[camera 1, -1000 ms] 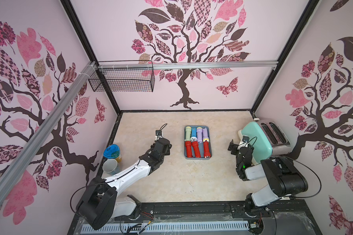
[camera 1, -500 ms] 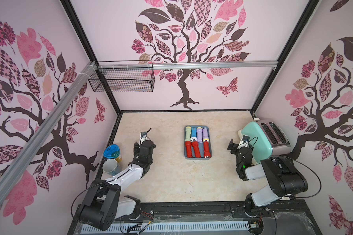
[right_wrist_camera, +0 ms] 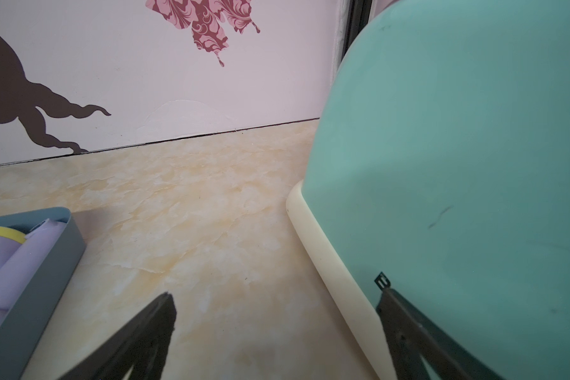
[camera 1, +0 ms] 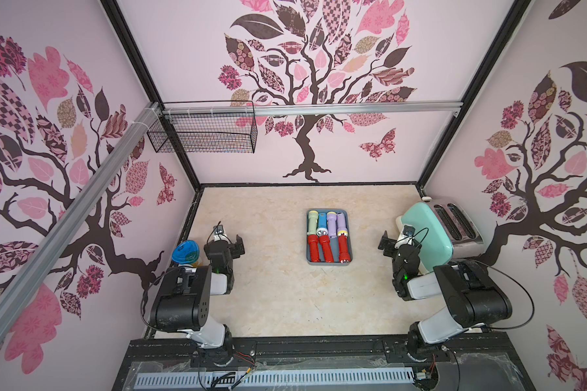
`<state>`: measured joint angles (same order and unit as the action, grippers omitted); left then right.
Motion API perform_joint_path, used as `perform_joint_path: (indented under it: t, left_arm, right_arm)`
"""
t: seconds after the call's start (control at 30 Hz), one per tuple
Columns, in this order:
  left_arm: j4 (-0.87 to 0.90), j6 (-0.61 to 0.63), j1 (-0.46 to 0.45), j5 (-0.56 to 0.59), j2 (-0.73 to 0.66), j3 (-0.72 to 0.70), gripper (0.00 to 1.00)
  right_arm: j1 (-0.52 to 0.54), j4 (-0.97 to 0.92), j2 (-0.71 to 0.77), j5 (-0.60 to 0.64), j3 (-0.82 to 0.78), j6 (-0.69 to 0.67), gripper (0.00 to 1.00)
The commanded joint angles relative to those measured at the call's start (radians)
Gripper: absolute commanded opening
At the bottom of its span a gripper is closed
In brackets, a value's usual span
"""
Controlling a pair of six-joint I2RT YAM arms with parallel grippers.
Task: Put the flashlights into the storage boxes
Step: Reset both arms
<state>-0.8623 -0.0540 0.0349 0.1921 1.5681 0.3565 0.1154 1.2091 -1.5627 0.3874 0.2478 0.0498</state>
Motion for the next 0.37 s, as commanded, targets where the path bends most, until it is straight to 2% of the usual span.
perform_joint_path:
  t: [0.0, 0.03, 0.1, 0.33]
  left_arm:
    - [-0.011, -0.014, 0.004, -0.056, -0.014, 0.02, 0.98]
    - [-0.057, -0.008, 0.003, -0.057, 0.003, 0.015, 0.98]
    - [-0.022, -0.008, 0.004, -0.057, -0.011, 0.018, 0.98]
    - [-0.022, -0.012, 0.002, -0.057, -0.012, 0.016, 0.98]
  right_arm:
    - [-0.005, -0.002, -0.011, -0.008, 0.025, 0.01, 0.99]
    - [-0.007, -0.014, -0.015, -0.014, 0.033, 0.011, 1.0]
    - [-0.027, -0.032, -0.014, -0.054, 0.04, 0.02, 1.0]
    - [-0.028, -0.009, -0.002, -0.056, 0.022, 0.018, 1.0]
